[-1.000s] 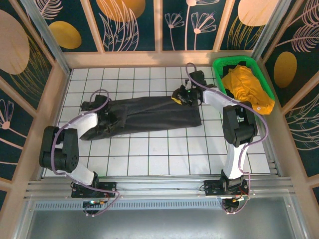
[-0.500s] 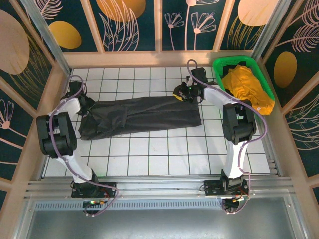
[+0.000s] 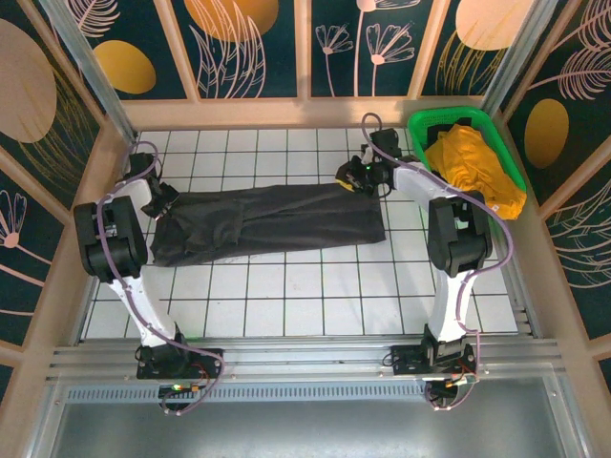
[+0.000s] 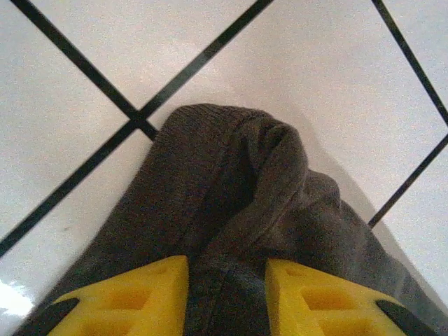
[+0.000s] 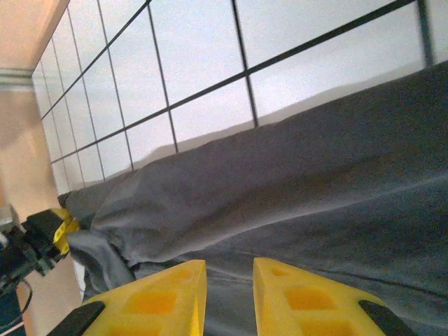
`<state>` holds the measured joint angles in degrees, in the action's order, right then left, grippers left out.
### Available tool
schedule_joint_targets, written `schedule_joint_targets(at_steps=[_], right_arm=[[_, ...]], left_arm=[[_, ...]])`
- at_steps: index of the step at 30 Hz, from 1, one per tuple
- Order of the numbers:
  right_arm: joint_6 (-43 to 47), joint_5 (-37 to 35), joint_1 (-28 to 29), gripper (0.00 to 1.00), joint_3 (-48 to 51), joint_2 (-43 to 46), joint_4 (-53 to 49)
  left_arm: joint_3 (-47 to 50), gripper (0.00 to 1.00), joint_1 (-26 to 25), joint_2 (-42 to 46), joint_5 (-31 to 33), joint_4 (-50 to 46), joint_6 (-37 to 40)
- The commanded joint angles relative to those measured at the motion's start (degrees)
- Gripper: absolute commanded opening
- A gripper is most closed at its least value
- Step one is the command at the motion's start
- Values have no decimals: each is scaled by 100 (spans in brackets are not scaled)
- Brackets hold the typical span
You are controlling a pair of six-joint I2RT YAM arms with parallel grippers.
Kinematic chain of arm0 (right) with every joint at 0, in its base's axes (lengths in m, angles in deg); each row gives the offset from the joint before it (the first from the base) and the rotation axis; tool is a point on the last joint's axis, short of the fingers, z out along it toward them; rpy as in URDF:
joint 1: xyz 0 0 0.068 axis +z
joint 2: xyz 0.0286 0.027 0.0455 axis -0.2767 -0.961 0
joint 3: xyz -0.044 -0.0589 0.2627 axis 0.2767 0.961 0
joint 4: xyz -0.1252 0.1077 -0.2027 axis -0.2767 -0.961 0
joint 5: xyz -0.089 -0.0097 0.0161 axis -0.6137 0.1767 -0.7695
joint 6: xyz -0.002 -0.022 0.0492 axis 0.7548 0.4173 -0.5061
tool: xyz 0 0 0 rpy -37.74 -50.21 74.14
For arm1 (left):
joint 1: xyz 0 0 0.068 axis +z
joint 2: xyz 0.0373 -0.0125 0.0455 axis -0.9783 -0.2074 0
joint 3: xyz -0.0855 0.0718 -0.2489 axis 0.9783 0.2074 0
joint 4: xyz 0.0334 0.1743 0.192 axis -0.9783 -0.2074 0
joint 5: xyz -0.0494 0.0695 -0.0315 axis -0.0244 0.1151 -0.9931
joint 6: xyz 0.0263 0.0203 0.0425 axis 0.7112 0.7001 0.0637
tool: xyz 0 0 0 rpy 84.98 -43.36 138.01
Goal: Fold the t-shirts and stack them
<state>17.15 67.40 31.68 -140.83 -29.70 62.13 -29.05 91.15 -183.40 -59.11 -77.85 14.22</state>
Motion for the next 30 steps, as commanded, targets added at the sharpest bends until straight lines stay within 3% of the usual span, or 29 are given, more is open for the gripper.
schedule_joint_targets(at_steps=[1,8,11,15,21,26,30], right_arm=[[418,-320,-176,25,-331,-225,-249],[862,-1027,-370,18,-1333,-1265,-934],[926,-1216,-457,14,-1713,-1650,-1269],[984,-1580,-455,7,-1745,-1824,-1771],[758,-2386,-468,0,-344,-1139,-2076],[494,-2414,-293,0,1415,-57,-1962],[148,-2297,264,0,2796,877,-2049]], left_arm=[[27,39,-74,889,205,-254,-131],[1202,30,-961,1785,-1006,155,-1748],[1552,26,-1182,1603,-1138,580,-2230],[1373,24,-1216,892,-1164,655,-2271],[144,23,-1340,-464,-1396,258,-1837],[-1458,25,-1674,-1625,-1583,-35,-1677],[-3231,26,-2258,-2809,-1824,-498,-1709]])
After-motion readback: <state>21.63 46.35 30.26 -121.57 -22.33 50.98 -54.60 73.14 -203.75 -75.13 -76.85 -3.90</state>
